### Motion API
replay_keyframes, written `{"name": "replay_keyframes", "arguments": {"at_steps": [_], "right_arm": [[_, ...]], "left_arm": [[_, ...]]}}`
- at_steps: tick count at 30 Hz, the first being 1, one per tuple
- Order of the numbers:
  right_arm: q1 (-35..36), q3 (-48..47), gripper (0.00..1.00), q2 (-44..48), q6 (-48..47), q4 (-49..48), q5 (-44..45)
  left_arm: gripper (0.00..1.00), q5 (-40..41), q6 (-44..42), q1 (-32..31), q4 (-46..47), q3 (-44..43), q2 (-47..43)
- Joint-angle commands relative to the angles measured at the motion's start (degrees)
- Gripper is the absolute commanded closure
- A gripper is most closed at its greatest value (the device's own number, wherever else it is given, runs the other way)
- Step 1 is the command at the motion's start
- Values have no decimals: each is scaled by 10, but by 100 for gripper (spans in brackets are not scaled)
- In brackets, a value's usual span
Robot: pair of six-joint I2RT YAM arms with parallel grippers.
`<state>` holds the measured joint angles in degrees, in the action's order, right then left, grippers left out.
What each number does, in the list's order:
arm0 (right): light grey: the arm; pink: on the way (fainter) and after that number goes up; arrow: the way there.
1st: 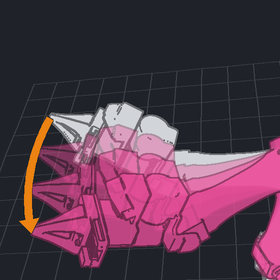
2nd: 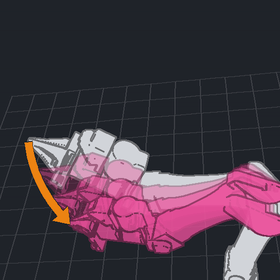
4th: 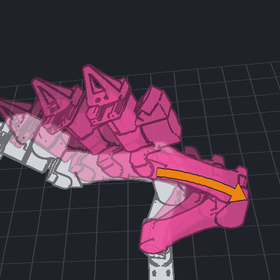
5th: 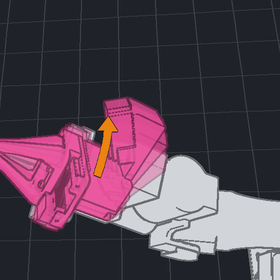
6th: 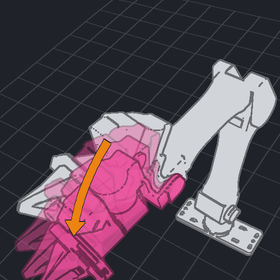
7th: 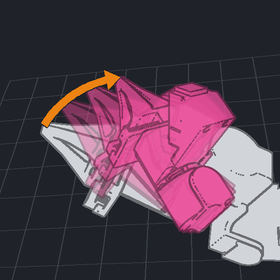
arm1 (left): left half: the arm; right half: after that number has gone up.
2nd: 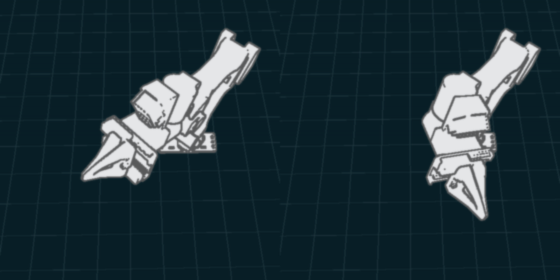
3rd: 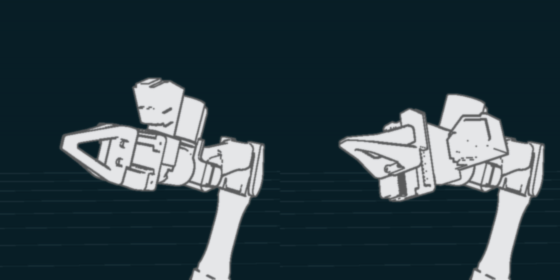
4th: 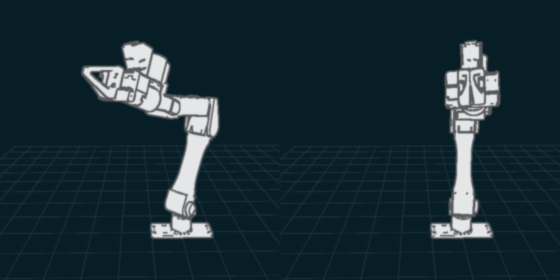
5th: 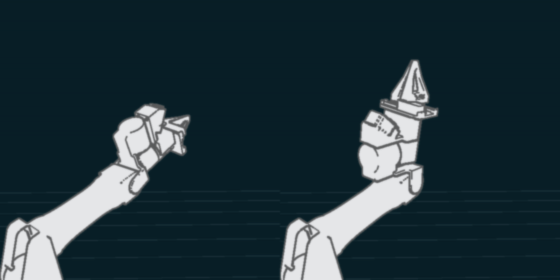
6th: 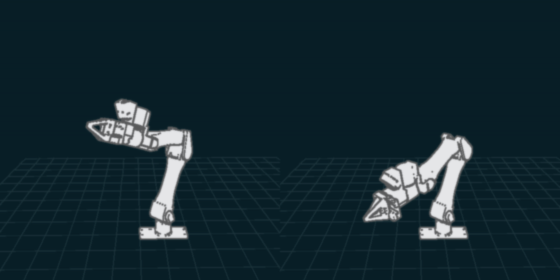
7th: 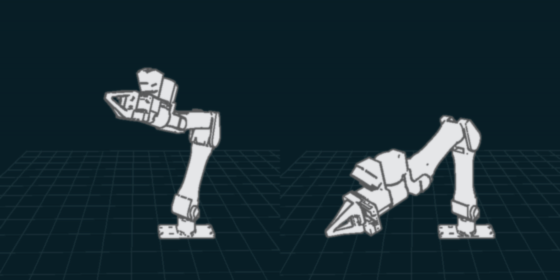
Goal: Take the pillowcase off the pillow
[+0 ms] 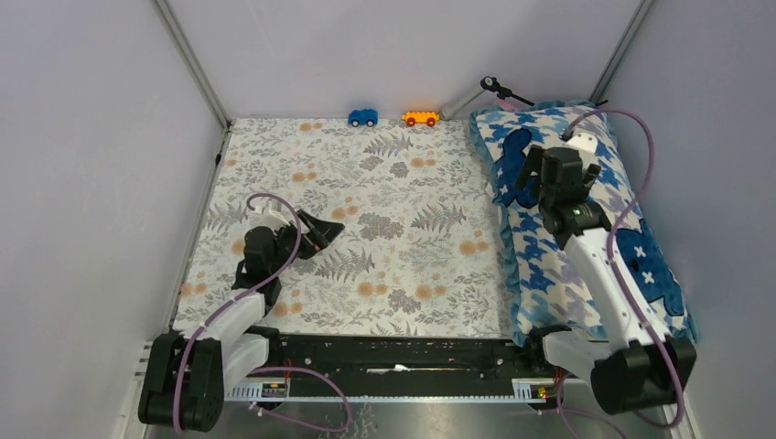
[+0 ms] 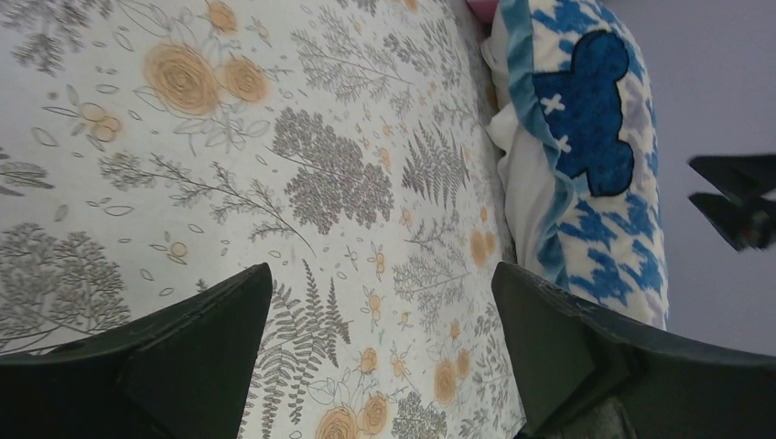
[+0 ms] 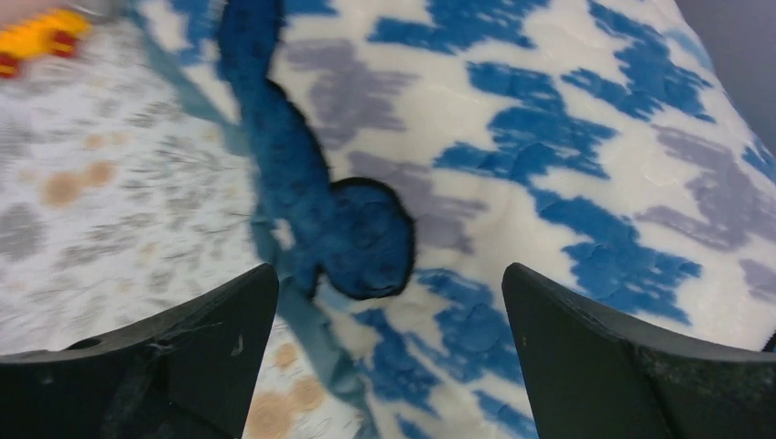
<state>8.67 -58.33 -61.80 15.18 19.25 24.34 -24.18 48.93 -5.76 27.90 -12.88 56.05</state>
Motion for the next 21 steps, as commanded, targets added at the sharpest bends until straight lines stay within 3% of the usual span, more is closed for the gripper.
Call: {"name": "replay_keyframes", "arguments": {"at_steps": [1, 4, 10, 11, 12, 14, 15, 18, 21], "right_arm": [[10, -5, 0, -94, -37, 9, 156], [11, 7, 0, -142, -26, 5, 198], [-36, 31, 1, -210, 0, -25, 168], [-36, 27, 6, -216, 2, -19, 174], [-36, 16, 20, -218, 8, 3, 171], [-35, -7, 81, -188, 23, 50, 161], [-34, -9, 98, -153, 23, 53, 149], [-33, -27, 100, -34, 17, 56, 102], [-31, -103, 100, 26, 24, 91, 6]], "left_arm": [[1, -47, -18, -14, 119, 11, 30], [1, -47, -22, -22, 122, 7, 54], [1, -70, -16, -29, 148, 3, 95], [2, -73, -15, -30, 150, 3, 97], [2, -75, -15, -31, 152, 4, 98], [2, -76, -17, -32, 151, 4, 96], [3, -76, -18, -32, 151, 4, 95], [3, -77, -19, -35, 152, 5, 88], [3, -75, -20, -38, 150, 4, 83]]}}
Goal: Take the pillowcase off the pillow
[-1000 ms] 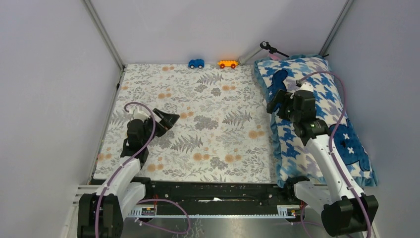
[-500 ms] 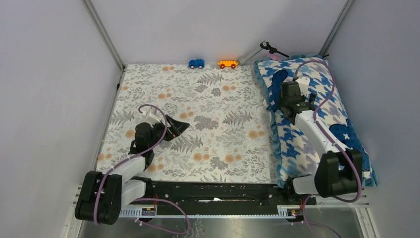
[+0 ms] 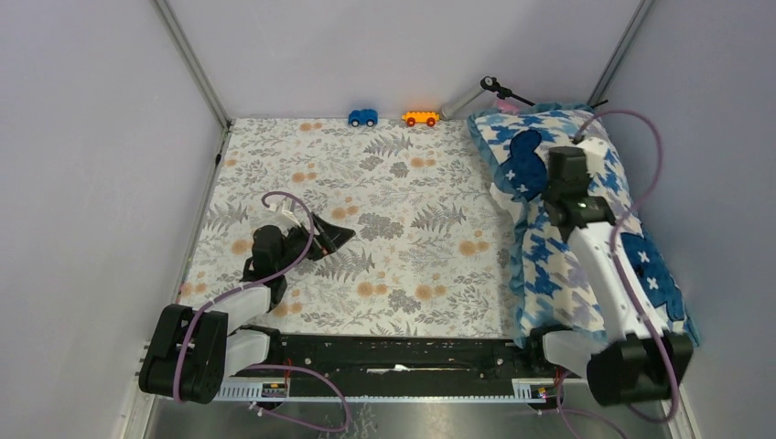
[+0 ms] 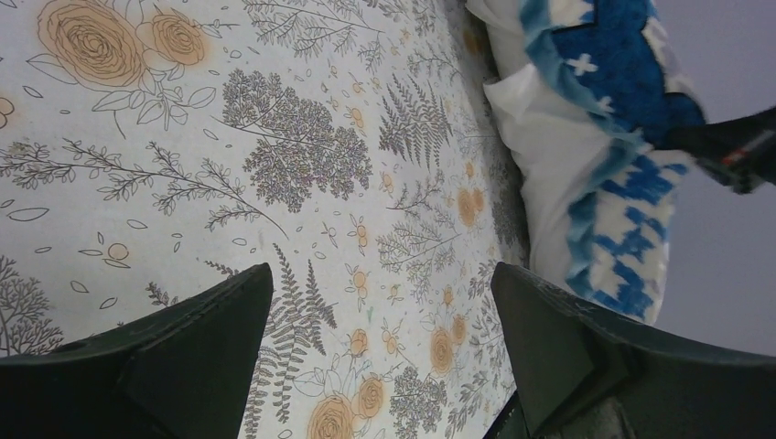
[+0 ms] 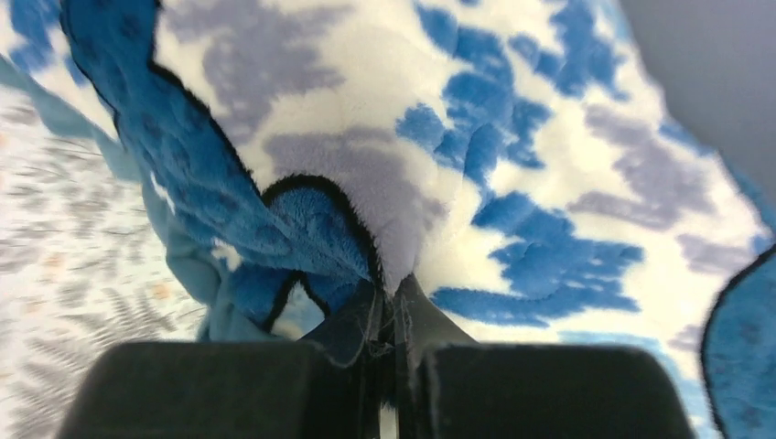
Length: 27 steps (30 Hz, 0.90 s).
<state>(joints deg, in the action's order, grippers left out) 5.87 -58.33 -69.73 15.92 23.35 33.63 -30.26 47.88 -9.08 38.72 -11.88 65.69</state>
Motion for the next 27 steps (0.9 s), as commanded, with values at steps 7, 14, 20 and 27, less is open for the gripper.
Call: {"name": "replay_keyframes", "arguments": {"at_steps": [7, 14, 20, 27], "right_arm": [[108, -293, 100, 52, 43, 106, -367], [373, -418, 100, -68, 8, 34, -427], [380, -408, 100, -67, -1, -28, -216], [340, -302, 13, -102, -52, 44, -29]], "left_arm": [[3, -19, -7, -7, 44, -10, -2], [3, -1, -21, -8, 25, -12, -11], [3, 5, -29, -9, 13, -14, -22], [3, 18, -39, -9, -3, -11, -49]]}}
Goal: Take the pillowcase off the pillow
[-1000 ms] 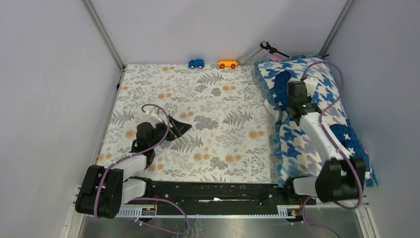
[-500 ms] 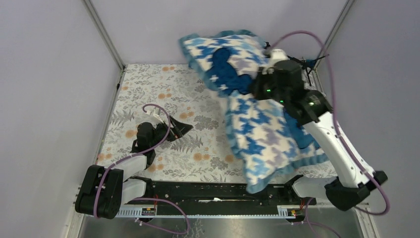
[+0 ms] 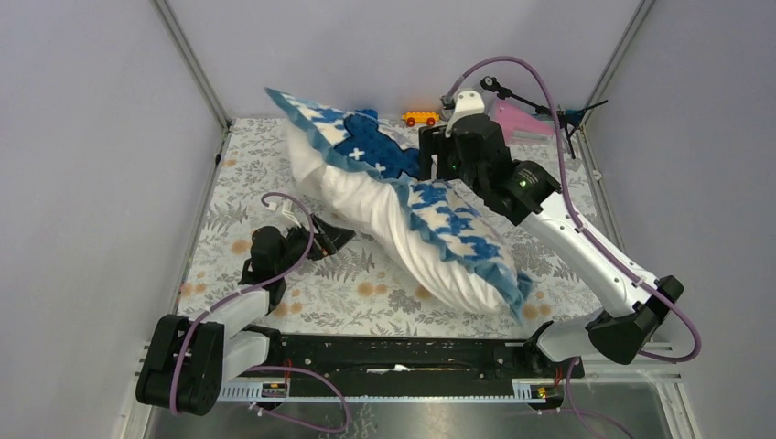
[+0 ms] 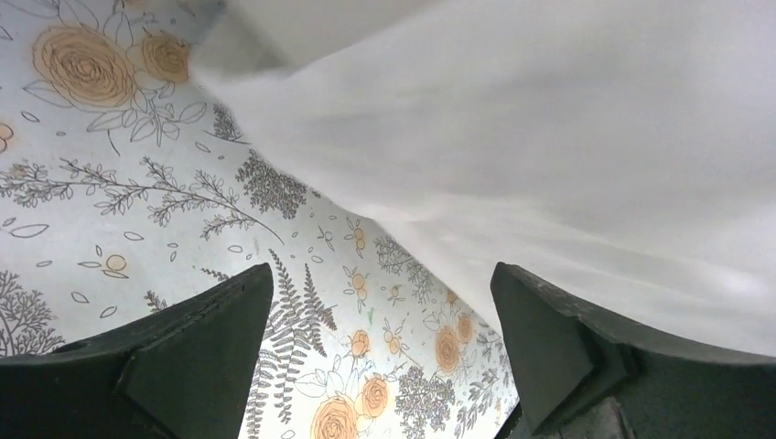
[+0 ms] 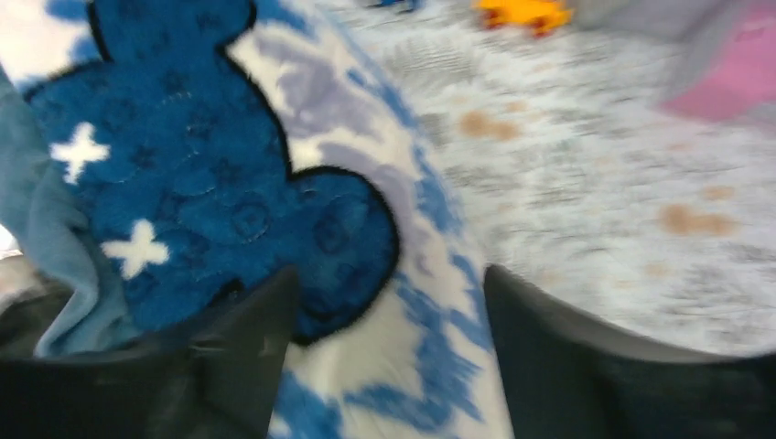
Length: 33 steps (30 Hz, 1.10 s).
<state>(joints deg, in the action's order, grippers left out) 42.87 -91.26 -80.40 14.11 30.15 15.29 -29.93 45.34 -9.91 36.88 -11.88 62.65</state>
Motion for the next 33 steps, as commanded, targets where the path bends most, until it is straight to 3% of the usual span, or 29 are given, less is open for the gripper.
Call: {"name": "replay_keyframes", "arguments": {"at_steps": [1, 3, 6, 15, 21, 25, 29, 33], "right_arm": [[-31, 38, 3, -3, -33, -5, 178], [-31, 65, 0, -7, -37, 20, 211], [-31, 98, 1, 21, -53, 24, 187], [-31, 171, 0, 155, -61, 1, -45], [-23, 197, 0, 141, -48, 23, -195], [5, 193, 0, 131, -48, 26, -256], [55, 157, 0, 117, -49, 32, -257], [117, 85, 0, 77, -60, 73, -173]], "left_arm": [[3, 15, -14, 0, 15, -10, -20], [3, 16, -15, 0, 15, -10, -20], [3, 15, -16, 0, 18, -10, -17], [2, -22, -8, -7, 64, -13, -3], [2, -46, 71, -12, 117, -19, -14], [2, -32, 82, -33, 88, -58, -29], [2, -4, 65, -64, 57, -94, -21], [2, 16, 68, -96, 64, -124, 20]]}}
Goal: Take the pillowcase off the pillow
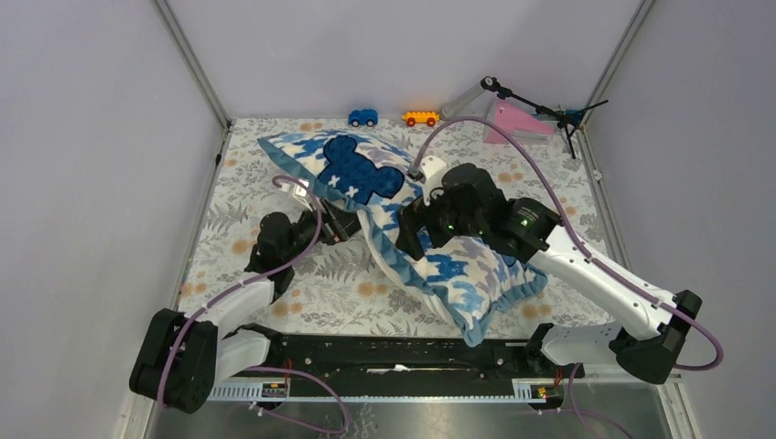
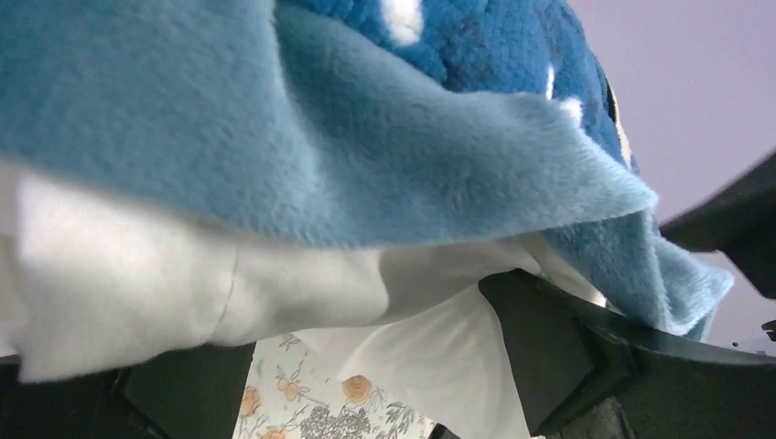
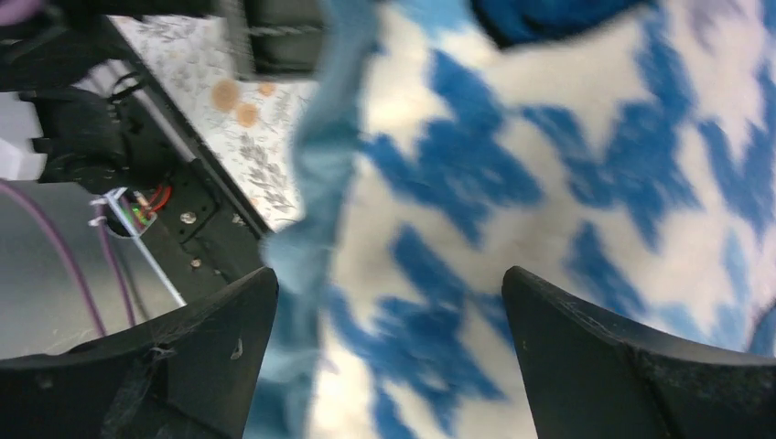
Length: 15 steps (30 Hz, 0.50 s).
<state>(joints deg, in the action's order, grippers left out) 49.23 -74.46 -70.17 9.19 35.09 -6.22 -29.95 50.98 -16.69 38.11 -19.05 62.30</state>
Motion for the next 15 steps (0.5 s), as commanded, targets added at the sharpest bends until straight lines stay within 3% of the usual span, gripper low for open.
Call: {"name": "replay_keyframes", "arguments": {"at_steps": [1, 6, 12, 13, 15], "right_arm": [[69, -105, 0, -43, -16, 42, 83], [127, -193, 0, -147, -52, 148, 255], [127, -186, 1, -207, -38, 179, 427], [122, -182, 4, -205, -38, 172, 428], [106, -176, 24, -198, -34, 153, 427]], "left_arm": [[2, 21, 10, -39, 51, -64, 35], [3, 47, -17, -88, 23, -133, 97], [3, 68, -32, -107, 10, -167, 127], [3, 75, -37, -107, -1, -168, 123], [3, 103, -48, -106, -37, -167, 105]]}}
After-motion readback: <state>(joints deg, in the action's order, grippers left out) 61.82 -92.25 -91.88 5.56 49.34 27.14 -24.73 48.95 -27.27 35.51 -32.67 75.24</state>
